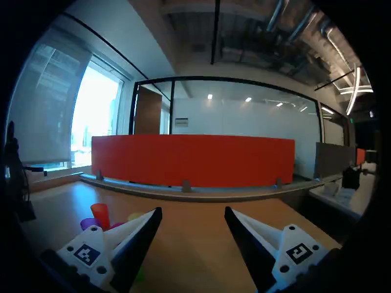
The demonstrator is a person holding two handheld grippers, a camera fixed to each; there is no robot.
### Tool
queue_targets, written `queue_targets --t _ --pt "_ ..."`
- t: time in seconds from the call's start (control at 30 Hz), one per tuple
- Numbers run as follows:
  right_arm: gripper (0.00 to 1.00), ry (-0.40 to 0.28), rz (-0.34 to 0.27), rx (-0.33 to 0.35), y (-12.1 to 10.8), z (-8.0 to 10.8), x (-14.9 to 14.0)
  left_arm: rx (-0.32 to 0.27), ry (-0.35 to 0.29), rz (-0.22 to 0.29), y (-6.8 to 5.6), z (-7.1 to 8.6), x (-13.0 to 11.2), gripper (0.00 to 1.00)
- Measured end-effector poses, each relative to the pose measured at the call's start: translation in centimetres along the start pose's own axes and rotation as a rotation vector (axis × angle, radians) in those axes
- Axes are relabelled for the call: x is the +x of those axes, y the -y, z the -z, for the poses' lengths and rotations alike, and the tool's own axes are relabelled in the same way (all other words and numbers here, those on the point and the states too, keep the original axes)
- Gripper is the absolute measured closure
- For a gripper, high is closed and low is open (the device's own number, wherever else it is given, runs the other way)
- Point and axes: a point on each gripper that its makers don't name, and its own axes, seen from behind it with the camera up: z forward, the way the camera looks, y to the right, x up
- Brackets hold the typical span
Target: Pour water
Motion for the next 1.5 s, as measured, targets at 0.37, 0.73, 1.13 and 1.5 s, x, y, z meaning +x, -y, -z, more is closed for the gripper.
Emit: queue_targets --t 0.37,0.73,1.13,1.5 --pt "0.01 0.006 -0.014 0.052 0.8 -0.1 5.7 -0.033 0.01 -0.04 -0.4 -0.8 5.5 0.03" --pt "0.01 0.016 -0.024 0.094 1.1 -0.2 7.8 -0.074 0.006 -0.062 -1.7 -1.3 8.5 0.03" --pt "0.01 0.036 -0.004 0.245 2.7 0.1 7.9 -0.256 0.039 -0.004 -5.3 -1.1 8.0 0.03" --pt "0.01 0.062 0.045 0.448 6.6 1.0 8.5 -0.404 0.03 -0.003 -8.2 -1.0 8.9 0.03"
